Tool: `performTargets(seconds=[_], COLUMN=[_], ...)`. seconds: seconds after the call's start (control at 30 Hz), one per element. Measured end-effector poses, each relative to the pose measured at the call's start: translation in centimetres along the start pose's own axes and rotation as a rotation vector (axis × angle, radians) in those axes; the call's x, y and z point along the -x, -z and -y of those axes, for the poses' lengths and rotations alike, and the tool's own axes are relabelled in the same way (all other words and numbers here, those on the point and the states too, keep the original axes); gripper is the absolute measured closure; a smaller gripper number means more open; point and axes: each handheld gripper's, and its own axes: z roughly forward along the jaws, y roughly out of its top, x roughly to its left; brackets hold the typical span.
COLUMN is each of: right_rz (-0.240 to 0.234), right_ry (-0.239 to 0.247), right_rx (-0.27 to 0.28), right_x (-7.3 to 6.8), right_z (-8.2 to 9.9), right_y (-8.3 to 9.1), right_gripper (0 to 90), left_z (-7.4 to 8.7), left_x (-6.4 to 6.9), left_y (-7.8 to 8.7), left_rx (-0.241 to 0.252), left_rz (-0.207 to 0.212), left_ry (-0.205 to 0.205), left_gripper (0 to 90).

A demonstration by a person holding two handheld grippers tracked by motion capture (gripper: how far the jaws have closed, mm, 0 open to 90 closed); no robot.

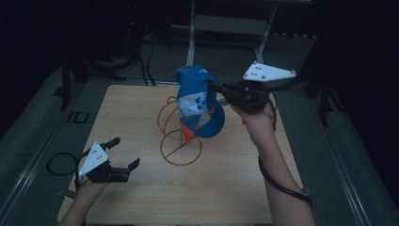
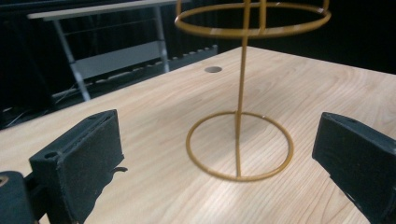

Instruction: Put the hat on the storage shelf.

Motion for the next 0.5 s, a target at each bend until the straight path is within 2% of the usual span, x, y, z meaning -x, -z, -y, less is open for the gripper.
performTargets(seconds=[0.13,0.17,0.2,0.23,0.33,0.5], right_rz=[-0.027,-0.027,-0.037,-0.048,-0.079,-0.127], right_ry=[-0.019,-0.019,-0.021,-0.023,-0.025,-0.031], right_rx=[-0.031,-0.031,-0.036,-0.056,-0.084,-0.119], right_x=[-0.3,-0.3,-0.4,-0.7,-1.2,-2.1], right_z=[-0.2,-0.2,-0.2,-0.3,-0.3,-0.4], right_y=[-3.0,-3.0,-3.8,-5.1,-7.2,-9.9], right_gripper=[90.0,90.0,90.0,90.0,90.0,90.0], left_z=[2.2,2.2,3.0,3.3,4.0,4.6], left_x=[0.2,0.2,0.2,0.2,0.0,-0.6], left_y=[0.1,0.1,0.1,0.1,0.2,0.5], left_rx=[-0.022,-0.022,-0.016,-0.017,-0.026,-0.022], left_rz=[-0.009,-0.009,-0.014,-0.015,-0.022,-0.022], left_ry=[0.04,0.04,0.059,0.067,0.068,0.101], left_gripper=[1.9,1.9,1.9,1.9,1.9,1.9])
